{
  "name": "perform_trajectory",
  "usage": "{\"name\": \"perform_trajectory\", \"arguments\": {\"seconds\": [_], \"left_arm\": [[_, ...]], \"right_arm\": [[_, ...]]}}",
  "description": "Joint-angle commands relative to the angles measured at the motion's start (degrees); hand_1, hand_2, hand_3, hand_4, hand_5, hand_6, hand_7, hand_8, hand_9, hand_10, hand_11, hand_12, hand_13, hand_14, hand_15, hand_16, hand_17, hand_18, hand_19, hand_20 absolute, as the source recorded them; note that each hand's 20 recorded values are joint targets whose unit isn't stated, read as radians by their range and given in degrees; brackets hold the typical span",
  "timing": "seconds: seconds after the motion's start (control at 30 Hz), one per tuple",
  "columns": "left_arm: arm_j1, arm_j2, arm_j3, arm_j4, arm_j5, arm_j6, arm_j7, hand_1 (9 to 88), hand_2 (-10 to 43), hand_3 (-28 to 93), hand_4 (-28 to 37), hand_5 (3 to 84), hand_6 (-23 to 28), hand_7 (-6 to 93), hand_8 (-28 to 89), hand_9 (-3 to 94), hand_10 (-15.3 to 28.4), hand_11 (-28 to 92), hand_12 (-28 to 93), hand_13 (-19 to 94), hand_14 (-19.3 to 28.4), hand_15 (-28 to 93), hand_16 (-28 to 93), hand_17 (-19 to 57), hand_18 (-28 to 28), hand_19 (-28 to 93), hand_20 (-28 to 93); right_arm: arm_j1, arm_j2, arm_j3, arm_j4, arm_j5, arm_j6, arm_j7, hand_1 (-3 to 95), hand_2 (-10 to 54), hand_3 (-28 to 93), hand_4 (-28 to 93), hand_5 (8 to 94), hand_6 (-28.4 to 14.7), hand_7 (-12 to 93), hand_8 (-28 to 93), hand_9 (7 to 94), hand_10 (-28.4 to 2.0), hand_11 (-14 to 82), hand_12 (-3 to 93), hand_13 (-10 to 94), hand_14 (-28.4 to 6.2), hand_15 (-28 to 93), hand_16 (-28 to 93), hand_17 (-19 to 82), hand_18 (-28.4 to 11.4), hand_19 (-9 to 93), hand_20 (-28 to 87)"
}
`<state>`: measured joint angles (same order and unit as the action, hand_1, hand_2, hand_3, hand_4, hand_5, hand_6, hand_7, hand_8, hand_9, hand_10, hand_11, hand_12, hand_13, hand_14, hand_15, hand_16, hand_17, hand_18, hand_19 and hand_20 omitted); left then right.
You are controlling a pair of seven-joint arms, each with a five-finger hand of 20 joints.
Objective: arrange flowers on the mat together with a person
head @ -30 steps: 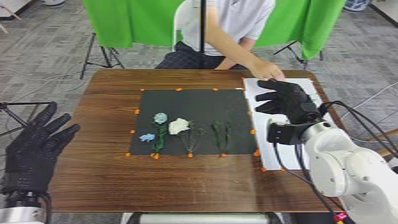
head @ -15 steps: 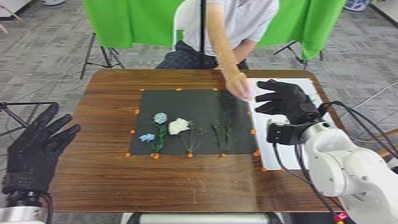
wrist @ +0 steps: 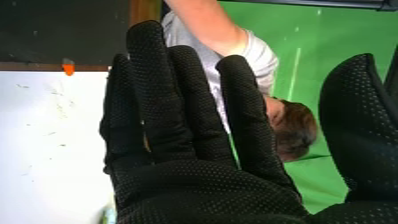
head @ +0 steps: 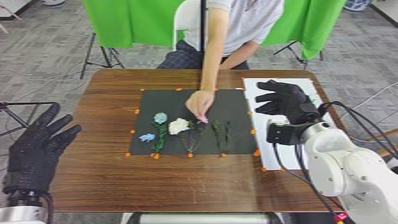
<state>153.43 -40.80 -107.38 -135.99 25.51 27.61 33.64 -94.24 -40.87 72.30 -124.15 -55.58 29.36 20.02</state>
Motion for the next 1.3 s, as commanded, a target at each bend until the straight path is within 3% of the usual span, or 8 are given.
{"name": "perform_trajectory", "arguments": {"seconds": [0.03, 0.43, 0.53, 0.63, 0.77, 0.8, 1.1, 1.3], "left_arm": [[1.1, 0.83, 0.54, 0.31, -1.11, 0.57, 1.83, 20.0, 7.2, 75, -25.6, 30.5, 4.6, 9.6, -8, 28.1, 14.4, 18, 13, 19, 21.2, 43, -4, -9.7, 18.4, 36, 15], [1.4, 0.43, 0.82, 0.18, -0.90, 0.63, 2.24, 20.5, 7.1, 75, -25.2, 30.5, 4.6, 9.6, -8, 28.3, 14.7, 18, 12, 19, 21.3, 43, -4, -9.7, 18.5, 36, 15], [1.8, 1.54, 0.99, 0.19, -1.88, 1.05, 3.54, 20.6, 7.1, 75, -25.1, 30.5, 4.7, 9.7, -8, 28.4, 14.7, 18, 12, 19, 21.3, 43, -4, -9.7, 18.4, 36, 15], [1.3, 0.82, 1.15, 0.21, -1.31, 0.91, 2.93, 20.5, 7.1, 75, -25.0, 30.5, 4.7, 9.6, -8, 28.3, 14.6, 18, 12, 19, 21.3, 43, -4, -9.7, 18.4, 36, 15], [1.7, 1.63, 1.15, 0.13, -1.89, 1.22, 3.70, 20.6, 7.1, 75, -25.0, 30.5, 4.7, 9.6, -8, 28.2, 14.6, 18, 12, 19, 21.3, 43, -4, -9.6, 18.4, 36, 15], [2.1, 2.25, 1.13, 0.10, -2.59, 1.54, 4.73, 20.6, 7.1, 75, -25.0, 30.5, 4.7, 9.6, -8, 28.1, 14.6, 18, 12, 19, 21.4, 43, -4, -9.6, 18.4, 36, 15], [1.6, 0.78, 1.11, -0.12, -1.16, 1.13, 3.31, 20.6, 7.1, 75, -24.8, 30.5, 4.7, 9.6, -8, 28.1, 14.5, 18, 12, 19, 21.4, 43, -4, -9.7, 18.4, 37, 15], [1.8, 1.39, 1.25, -0.23, -1.70, 1.49, 3.92, 20.6, 7.0, 75, -24.9, 30.6, 4.8, 9.7, -8, 28.1, 14.5, 18, 12, 19, 21.4, 43, -4, -9.6, 18.4, 37, 15]], "right_arm": [[1.2, 0.2, -0.6, 0.5, -0.5, 0.9, 0.2, 25.0, 0.0, 74, -23, 53.6, -1.7, 15, -12, 57.1, -20.5, 16.0, 14.0, 54, -20.0, 50, 9, 17, -26.1, 64, 11], [2.1, 0.3, -1.0, 0.9, -1.6, 1.4, 1.0, 25.1, 0.0, 74, -23, 54.0, -1.8, 15, -12, 57.5, -20.6, 16.1, 14.0, 54, -20.0, 50, 9, 17, -26.1, 64, 11], [2.8, 1.0, -1.4, 1.3, -2.9, 1.8, 1.3, 25.1, 0.0, 74, -23, 54.0, -1.7, 15, -12, 57.5, -20.6, 16.1, 14.0, 54, -19.9, 50, 9, 17, -26.2, 65, 11], [4.8, 2.1, -2.5, 2.3, -4.4, 2.6, 1.8, 25.3, 0.1, 74, -23, 53.9, -1.8, 15, -12, 57.0, -20.4, 16.0, 14.0, 54, -19.8, 51, 9, 17, -26.2, 65, 11], [10.2, 3.6, -6.2, 4.9, -9.4, 3.4, 5.6, 25.4, 0.0, 74, -23, 52.6, -1.9, 15, -12, 55.5, -19.8, 15.9, 14.1, 53, -19.5, 51, 9, 18, -26.2, 66, 12], [10.9, 4.3, -6.9, 5.5, -11.2, 3.9, 6.0, 25.4, 0.0, 74, -23, 52.0, -1.9, 14, -12, 54.7, -19.8, 15.6, 14.1, 53, -19.4, 51, 9, 18, -26.2, 67, 12], [18.9, 8.6, -14.4, 11.6, -26.8, 3.5, 15.5, 25.5, -0.1, 74, -23, 47.9, -1.8, 14, -12, 49.5, -19.6, 13.6, 14.4, 52, -19.1, 52, 9, 20, -25.2, 69, 12], [28.3, 9.4, -23.1, 17.7, -35.3, 0.6, 23.2, 25.9, -0.5, 74, -23, 46.5, -1.5, 13, -11, 47.1, -19.2, 11.5, 14.5, 52, -18.7, 52, 9, 21, -25.2, 70, 11]]}}
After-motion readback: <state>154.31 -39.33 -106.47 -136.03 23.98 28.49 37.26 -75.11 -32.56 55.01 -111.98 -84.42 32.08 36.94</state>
